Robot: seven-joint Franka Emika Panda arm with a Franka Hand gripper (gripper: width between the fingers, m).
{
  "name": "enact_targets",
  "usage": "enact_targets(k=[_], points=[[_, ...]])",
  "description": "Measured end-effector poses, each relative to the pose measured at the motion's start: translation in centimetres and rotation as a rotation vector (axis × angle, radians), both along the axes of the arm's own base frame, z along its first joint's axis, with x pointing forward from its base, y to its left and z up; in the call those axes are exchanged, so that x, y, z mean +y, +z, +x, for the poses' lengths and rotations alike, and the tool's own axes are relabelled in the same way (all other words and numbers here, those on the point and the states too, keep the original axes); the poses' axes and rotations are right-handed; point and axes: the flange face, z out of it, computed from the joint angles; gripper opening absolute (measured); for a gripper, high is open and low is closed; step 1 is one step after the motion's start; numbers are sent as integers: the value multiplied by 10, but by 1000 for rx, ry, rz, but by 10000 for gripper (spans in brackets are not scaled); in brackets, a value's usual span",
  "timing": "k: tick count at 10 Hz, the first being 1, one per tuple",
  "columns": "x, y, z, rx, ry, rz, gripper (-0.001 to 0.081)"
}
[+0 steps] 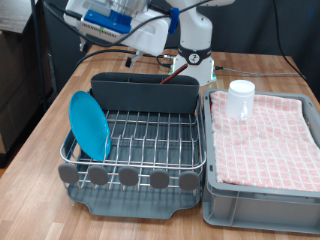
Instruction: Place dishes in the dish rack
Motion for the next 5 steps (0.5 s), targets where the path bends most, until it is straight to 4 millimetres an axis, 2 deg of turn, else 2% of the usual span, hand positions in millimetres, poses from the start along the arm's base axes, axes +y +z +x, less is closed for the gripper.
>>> enact_targets(k=[3, 5], points=[[5, -7, -4, 86, -65, 121, 803], [28, -4, -7, 196, -102, 264, 803]])
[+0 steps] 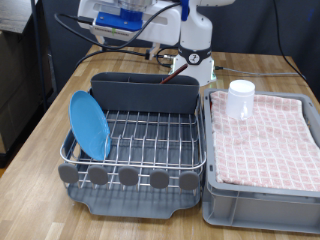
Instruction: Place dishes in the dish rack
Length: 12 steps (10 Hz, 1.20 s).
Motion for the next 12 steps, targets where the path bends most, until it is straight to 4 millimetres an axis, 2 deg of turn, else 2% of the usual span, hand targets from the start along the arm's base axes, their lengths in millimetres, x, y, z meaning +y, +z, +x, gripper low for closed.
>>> enact_targets(k=[4, 8, 10, 12], points=[[75, 6, 10, -15, -19, 26, 803], [87, 4, 9, 24, -24, 34, 803], [114, 12, 11, 58, -12, 46, 803], [150, 21, 13, 65, -10, 55, 803]])
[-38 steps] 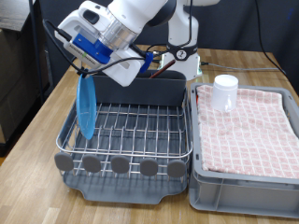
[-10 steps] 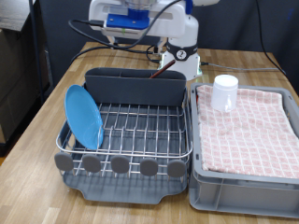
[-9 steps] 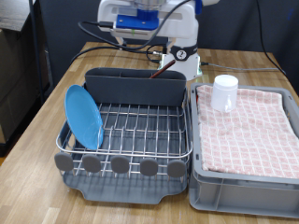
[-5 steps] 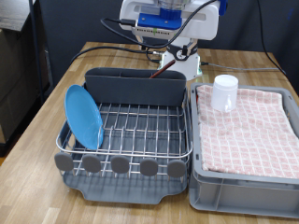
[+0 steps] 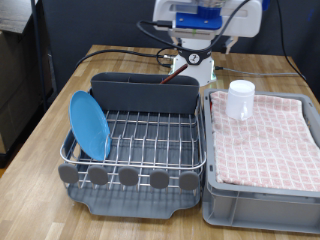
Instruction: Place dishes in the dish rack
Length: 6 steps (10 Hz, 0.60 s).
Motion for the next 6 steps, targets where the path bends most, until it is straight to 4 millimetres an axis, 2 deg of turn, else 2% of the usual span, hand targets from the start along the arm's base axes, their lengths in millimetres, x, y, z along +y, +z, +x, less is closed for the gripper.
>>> enact_targets(k=[3, 6], points=[[54, 8, -2, -5, -17, 6, 803], [90, 12, -5, -6, -40, 20, 803]])
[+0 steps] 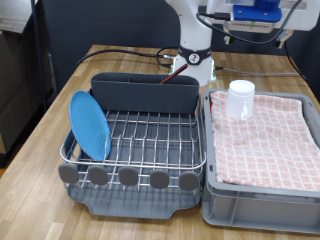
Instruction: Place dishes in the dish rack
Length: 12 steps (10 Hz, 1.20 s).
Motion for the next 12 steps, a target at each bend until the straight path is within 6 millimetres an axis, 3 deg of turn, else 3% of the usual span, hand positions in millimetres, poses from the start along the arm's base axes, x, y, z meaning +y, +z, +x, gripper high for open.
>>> enact_targets(k=[3, 6, 9, 12], points=[[18, -6, -2, 12, 24, 6, 803], [34, -27, -5, 71, 57, -2, 803], [49, -64, -6, 153, 89, -17, 803], [54, -116, -11, 204, 80, -6, 803]])
